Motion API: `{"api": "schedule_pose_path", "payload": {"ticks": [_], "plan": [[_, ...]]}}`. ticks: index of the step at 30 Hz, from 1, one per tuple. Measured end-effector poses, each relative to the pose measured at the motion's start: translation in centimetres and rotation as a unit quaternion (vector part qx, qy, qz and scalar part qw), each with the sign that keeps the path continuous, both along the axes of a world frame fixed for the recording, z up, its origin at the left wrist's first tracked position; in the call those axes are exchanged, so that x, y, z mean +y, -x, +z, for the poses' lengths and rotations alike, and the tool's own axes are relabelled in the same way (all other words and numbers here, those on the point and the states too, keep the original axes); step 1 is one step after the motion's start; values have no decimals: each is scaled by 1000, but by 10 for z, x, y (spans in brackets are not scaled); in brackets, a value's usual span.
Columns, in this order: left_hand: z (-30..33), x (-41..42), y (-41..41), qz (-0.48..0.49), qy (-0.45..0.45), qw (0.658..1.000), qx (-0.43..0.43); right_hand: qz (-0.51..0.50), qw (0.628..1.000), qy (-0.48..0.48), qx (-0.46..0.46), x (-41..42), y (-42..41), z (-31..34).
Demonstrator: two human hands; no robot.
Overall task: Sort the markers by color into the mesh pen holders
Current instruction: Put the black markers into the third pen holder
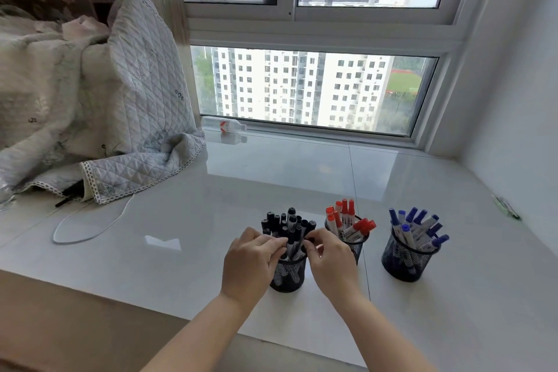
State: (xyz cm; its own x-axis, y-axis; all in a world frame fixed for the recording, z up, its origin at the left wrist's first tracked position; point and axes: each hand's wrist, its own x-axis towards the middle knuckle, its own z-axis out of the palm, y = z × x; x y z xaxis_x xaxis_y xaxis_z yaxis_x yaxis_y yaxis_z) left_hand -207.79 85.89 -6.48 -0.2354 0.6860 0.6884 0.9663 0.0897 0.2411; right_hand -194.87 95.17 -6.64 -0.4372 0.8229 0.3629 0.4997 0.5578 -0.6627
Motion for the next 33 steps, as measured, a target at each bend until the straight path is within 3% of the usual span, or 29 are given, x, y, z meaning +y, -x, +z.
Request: {"api": "schedule_pose_path", "payload": {"ticks": [3, 10, 14, 28, 33], "plan": [[5, 0, 0, -7, 15, 1000, -6, -6, 1000, -10, -1, 1, 0, 3], [19, 15, 3, 15, 36, 992, -116, -22, 998, -58, 13, 12, 3, 19], [27, 31, 7, 16, 82, 988, -133, 2, 997, -10, -73, 27, 12, 27], [34, 61, 11, 39, 165, 979, -108, 22, 979, 69, -192, 38, 24, 32], [35, 62, 14, 31, 153, 983, -95, 12, 988, 6, -152, 35, 24, 34]]}}
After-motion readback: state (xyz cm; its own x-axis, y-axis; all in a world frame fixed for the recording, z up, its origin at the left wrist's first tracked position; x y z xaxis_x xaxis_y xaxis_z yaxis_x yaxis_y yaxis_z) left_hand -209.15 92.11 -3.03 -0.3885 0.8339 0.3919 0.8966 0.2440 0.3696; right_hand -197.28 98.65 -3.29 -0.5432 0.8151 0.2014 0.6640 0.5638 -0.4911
